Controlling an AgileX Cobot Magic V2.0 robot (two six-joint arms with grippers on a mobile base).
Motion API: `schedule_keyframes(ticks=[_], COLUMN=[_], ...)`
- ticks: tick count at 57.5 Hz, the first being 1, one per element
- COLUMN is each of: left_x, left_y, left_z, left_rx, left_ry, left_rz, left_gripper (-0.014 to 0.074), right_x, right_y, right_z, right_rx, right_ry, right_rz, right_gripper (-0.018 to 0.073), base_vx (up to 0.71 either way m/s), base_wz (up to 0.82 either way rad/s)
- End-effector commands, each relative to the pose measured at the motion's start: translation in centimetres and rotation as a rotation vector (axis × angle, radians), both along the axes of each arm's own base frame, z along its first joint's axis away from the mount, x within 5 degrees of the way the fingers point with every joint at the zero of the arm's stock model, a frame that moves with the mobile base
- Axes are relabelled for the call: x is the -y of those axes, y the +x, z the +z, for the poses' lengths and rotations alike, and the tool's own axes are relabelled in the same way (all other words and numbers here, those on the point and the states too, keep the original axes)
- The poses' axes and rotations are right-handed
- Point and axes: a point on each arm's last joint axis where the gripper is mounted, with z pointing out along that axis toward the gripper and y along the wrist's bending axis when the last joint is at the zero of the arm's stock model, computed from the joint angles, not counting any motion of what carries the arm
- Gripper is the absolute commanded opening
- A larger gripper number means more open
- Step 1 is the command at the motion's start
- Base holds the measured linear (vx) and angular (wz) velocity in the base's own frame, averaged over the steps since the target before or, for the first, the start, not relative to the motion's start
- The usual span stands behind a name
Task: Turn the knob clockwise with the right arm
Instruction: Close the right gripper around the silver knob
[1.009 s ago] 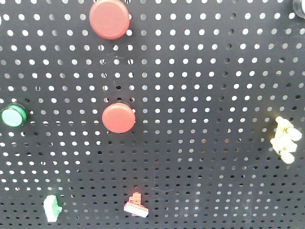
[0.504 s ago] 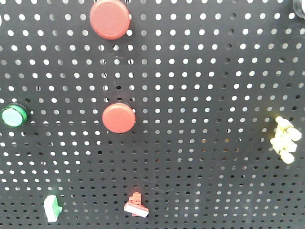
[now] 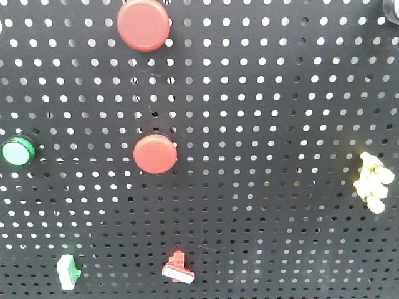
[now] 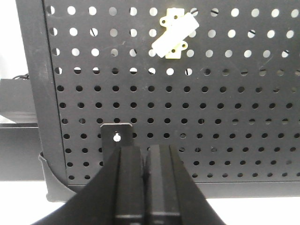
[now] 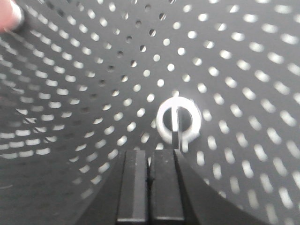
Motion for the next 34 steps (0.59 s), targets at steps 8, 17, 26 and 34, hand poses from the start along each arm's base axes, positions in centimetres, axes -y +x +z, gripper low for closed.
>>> schedule_keyframes(ticks=[8, 17, 26, 34], left_x=[-0.1, -0.1, -0.1, -0.1], left_y=[0.0, 0.0, 0.0, 0.0], left_z=[0.4, 0.4, 0.4, 0.4], left_rx=[0.084, 0.084, 0.084, 0.084], left_ry=[-0.007, -0.007, -0.007, -0.007], left_rz=[0.006, 0.006, 0.006, 0.006], left_gripper=[-0.0006, -0.0006, -0.0006, -0.0006], right_x=[-0.1, 0.2, 0.3, 0.1], right_y=[0.5, 0.1, 0.2, 0.6], right_z=[3.0, 3.8, 3.6, 3.4], right_rx=[0.108, 0.13, 0.125, 0.107], right_ry=[0.05, 0.052, 0.023, 0.019], right_rz=[-0.014, -0.024, -0.043, -0.043], right_gripper=[0.0017, 0.0041, 0.0094, 0.0167], base_vx=[0.0, 0.0, 0.0, 0.0], base_wz=[0.0, 0.0, 0.0, 0.0])
